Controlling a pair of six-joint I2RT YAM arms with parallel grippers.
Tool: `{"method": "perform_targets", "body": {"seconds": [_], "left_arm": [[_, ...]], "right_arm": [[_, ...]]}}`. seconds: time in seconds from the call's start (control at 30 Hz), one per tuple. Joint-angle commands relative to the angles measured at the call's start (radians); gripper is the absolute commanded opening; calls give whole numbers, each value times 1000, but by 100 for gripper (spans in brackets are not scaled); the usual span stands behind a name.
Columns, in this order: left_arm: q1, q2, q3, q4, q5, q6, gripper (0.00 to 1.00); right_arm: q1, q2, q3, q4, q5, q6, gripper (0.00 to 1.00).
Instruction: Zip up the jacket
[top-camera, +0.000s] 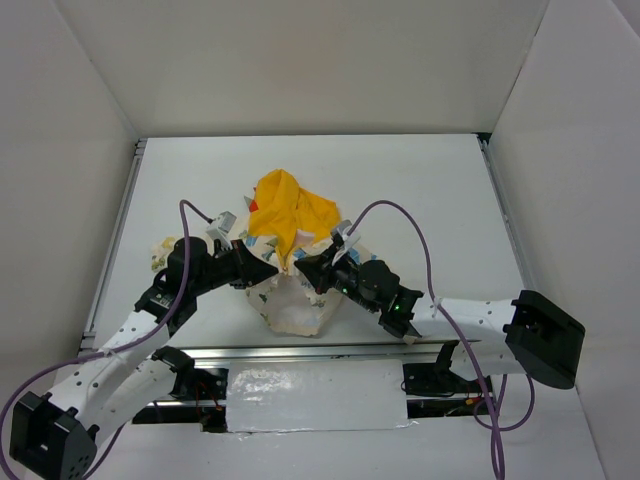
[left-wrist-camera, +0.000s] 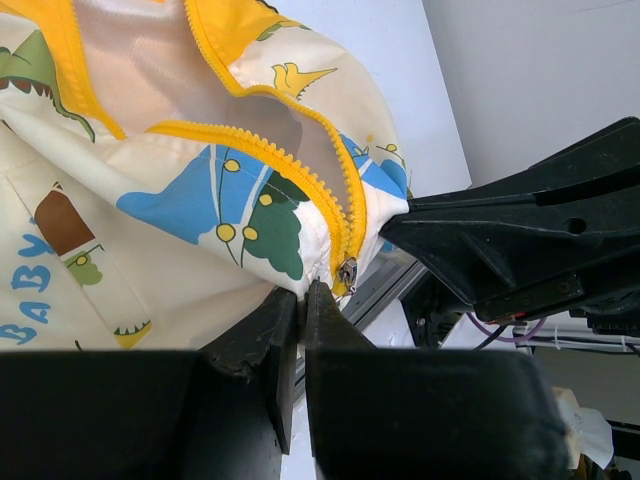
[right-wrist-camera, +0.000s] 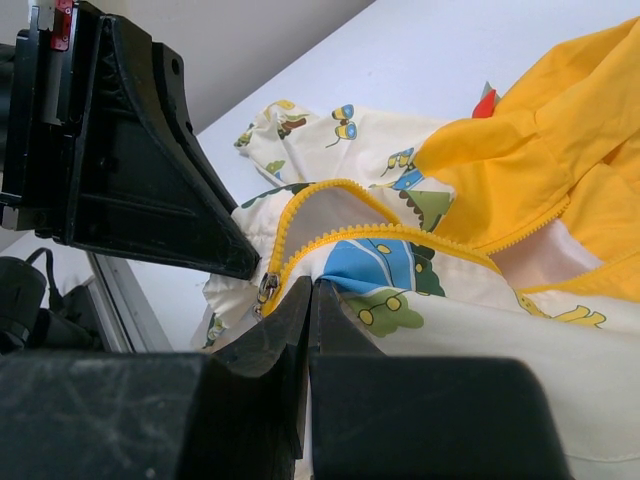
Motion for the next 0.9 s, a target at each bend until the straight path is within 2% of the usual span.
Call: {"method": "perform_targets", "body": {"seconds": [0.0,0.57,0.87], "left_arm": [[-6,-1,-1,54,28,11,0],[-10,38,-26,100,181,42,0],[-14,7,-4,38,155,96,0]], "right_arm": [[4,5,54,36,13,-20,0],[-14,-1,119,-13,-12,-87,0],[-16,2,116,-69,-82,-66,0]]}}
